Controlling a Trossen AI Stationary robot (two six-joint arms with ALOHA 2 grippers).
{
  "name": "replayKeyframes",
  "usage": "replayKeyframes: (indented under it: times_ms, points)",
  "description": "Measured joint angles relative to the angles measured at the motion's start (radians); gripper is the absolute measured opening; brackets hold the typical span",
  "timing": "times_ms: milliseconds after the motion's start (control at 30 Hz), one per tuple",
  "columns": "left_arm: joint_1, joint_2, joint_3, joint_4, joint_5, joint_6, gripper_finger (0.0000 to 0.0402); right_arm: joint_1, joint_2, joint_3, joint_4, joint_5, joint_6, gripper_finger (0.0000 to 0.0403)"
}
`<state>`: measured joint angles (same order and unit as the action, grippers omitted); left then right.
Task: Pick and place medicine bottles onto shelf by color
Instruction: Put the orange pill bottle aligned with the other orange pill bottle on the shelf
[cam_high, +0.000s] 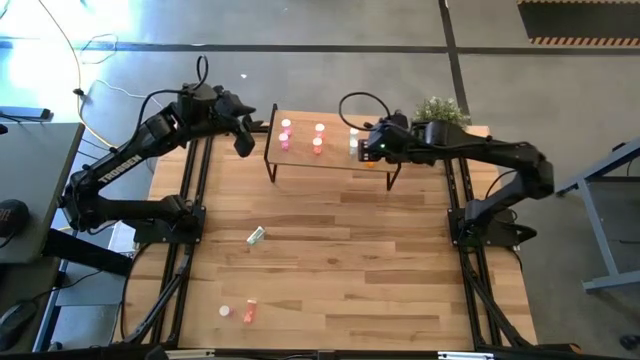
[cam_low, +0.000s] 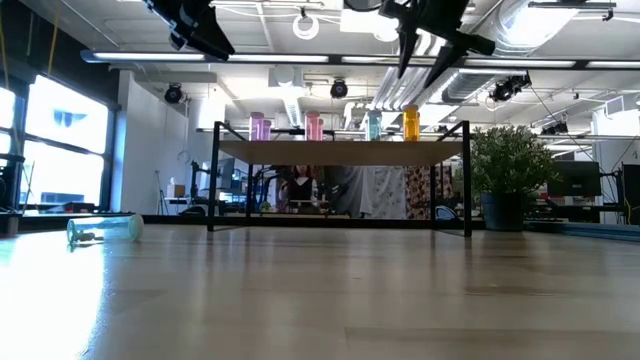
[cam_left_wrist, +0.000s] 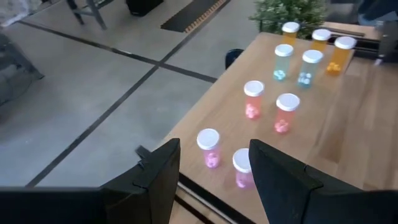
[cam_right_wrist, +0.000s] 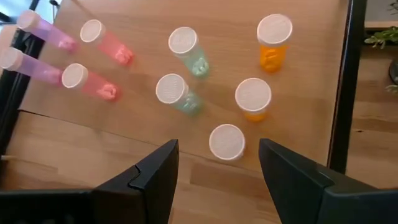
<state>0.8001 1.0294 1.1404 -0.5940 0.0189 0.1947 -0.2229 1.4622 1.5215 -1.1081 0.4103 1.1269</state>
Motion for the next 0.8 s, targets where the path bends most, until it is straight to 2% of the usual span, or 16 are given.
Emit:
replayKeyframes:
  times_ms: [800]
  points:
    - [0.0,0.0,0.0,-0.007,0.004,0.0,0.0184,-0.002,0.161,0.0,-0.067,0.035,0.073,0.0213]
